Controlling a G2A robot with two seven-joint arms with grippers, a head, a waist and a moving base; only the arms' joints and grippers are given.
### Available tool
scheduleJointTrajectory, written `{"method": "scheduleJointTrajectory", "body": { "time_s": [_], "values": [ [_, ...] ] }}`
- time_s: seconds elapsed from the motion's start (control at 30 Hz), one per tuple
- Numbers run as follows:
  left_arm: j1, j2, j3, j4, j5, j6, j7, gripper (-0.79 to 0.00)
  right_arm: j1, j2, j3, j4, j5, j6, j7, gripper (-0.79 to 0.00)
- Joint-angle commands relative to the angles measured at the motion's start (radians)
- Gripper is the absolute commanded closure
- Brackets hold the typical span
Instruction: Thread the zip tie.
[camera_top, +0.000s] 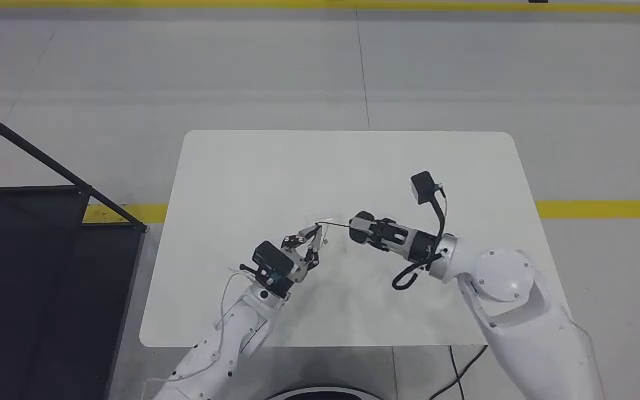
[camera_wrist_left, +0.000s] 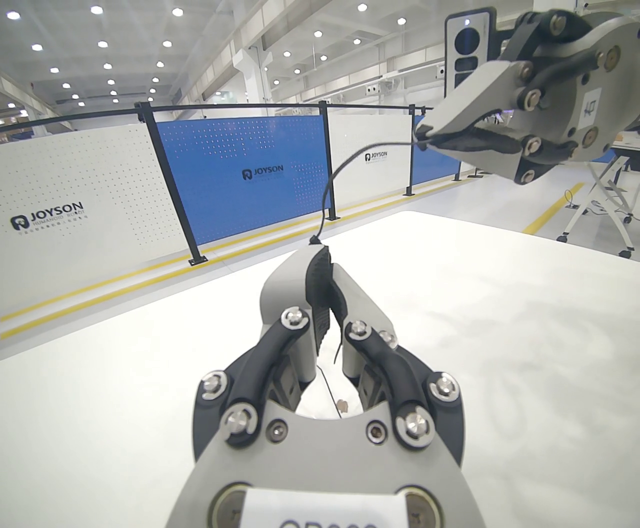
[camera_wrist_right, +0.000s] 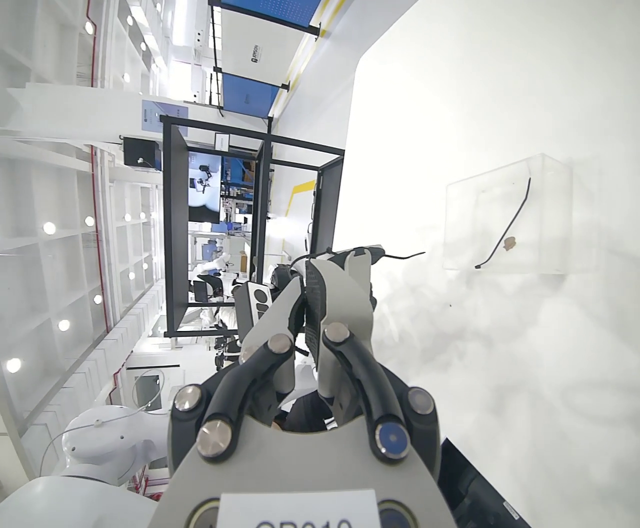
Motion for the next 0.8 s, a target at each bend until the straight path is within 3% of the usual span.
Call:
{"method": "scheduleJointTrajectory", "body": {
  "time_s": [0.0,0.77],
  "values": [
    [0.001,-0.001,-0.003,0.0,-0.004,-0.002,0.002,0.0,0.006,0.0,-0.005,0.0,-0.01,0.013,0.003,0.0],
    [0.011,-0.014,-0.023,-0.001,-0.008,0.001,0.014,0.0,0.067,-0.003,-0.036,0.017,-0.044,0.186,0.021,0.0]
  ]
}}
